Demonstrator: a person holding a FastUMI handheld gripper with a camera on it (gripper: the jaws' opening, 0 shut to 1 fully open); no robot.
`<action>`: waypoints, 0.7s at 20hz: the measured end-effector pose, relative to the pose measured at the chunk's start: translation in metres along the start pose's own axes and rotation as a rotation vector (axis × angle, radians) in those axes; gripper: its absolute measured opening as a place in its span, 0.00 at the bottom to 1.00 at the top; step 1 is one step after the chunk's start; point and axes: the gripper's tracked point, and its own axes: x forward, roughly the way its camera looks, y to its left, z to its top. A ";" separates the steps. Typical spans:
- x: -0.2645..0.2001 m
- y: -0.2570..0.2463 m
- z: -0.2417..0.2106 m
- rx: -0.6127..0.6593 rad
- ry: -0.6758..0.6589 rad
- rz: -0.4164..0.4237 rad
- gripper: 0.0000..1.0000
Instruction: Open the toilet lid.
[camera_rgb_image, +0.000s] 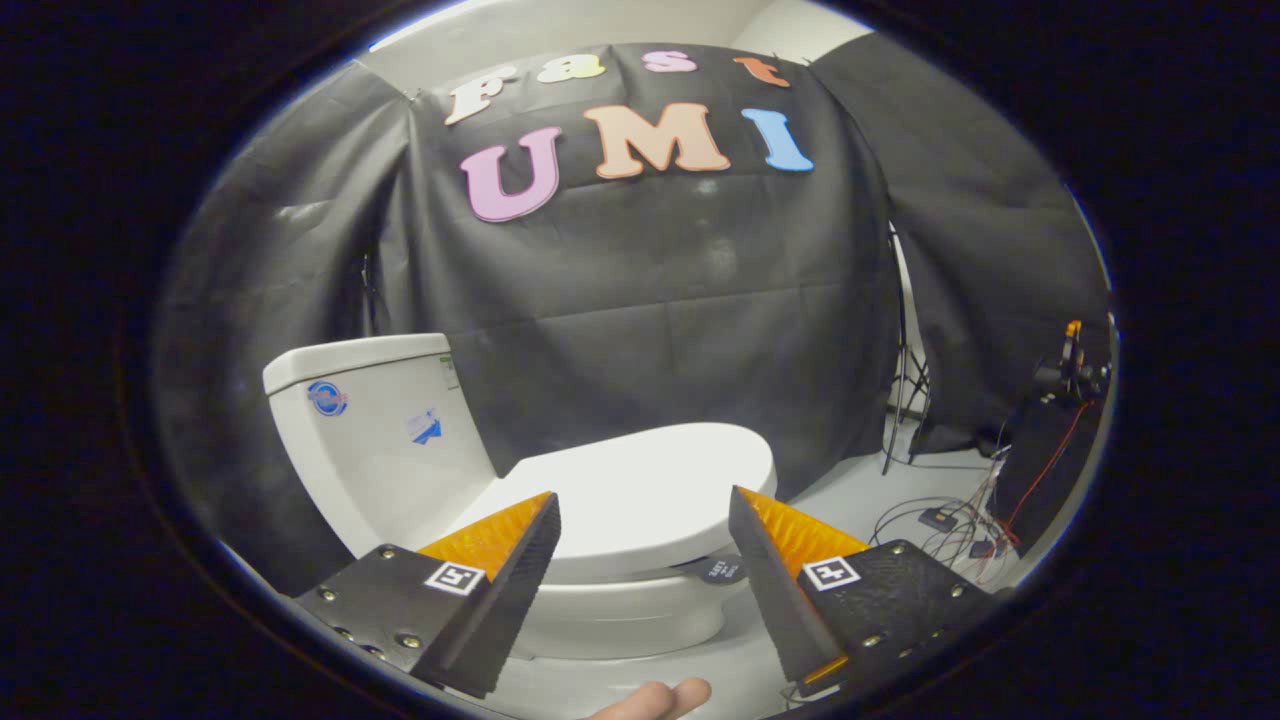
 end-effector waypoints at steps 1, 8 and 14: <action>0.005 -0.008 -0.009 0.019 0.009 -0.020 1.00; 0.034 -0.035 -0.057 0.291 0.026 0.011 1.00; 0.055 -0.048 -0.086 0.533 0.050 0.052 0.99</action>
